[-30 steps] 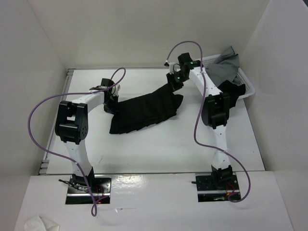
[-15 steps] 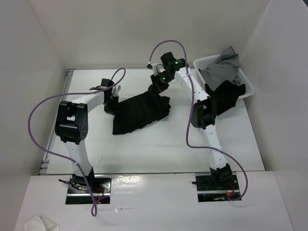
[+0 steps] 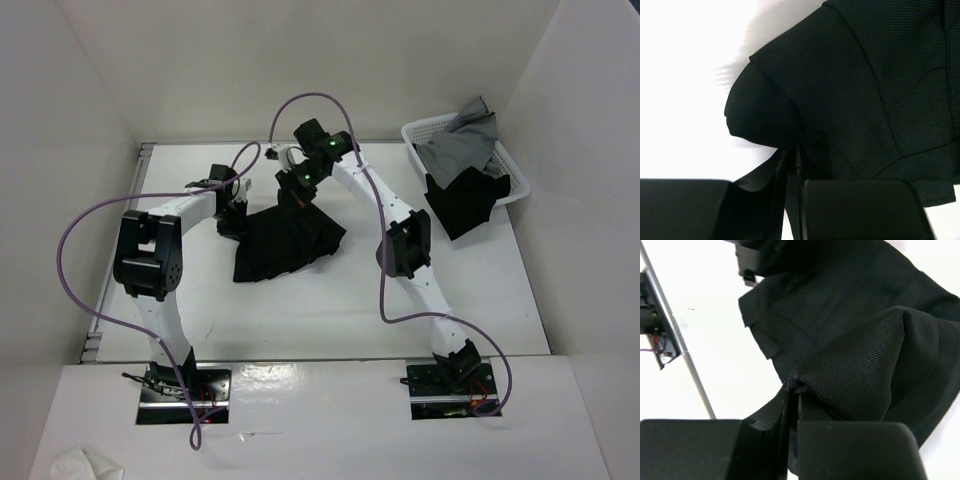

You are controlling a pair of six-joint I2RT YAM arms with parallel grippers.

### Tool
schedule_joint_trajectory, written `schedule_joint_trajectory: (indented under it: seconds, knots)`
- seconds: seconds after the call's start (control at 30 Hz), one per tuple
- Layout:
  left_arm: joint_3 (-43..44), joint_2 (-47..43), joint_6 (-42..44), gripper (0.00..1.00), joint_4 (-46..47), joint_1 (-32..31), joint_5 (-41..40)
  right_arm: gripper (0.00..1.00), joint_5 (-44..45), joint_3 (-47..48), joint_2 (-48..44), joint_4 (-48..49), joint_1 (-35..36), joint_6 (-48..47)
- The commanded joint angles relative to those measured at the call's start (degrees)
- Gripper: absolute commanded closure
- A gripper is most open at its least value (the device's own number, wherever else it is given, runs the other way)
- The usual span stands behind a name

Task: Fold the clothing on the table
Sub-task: Fold the skirt

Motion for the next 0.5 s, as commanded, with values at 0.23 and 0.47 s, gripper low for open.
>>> schedule_joint_trajectory:
  seconds: [0.23, 0.47]
  knots:
    - [-1.5, -3.0, -0.1, 0.85, -0.1, -1.4, 2.8, 1.00, -4.9, 5.0, -6.1, 1.0, 4.1, 3.4]
    - [-2.1, -4.1, -0.1, 0.85, 0.4, -1.4, 3.9, 1.00, -8.5, 7.8, -2.9, 2.8, 5.2, 5.2]
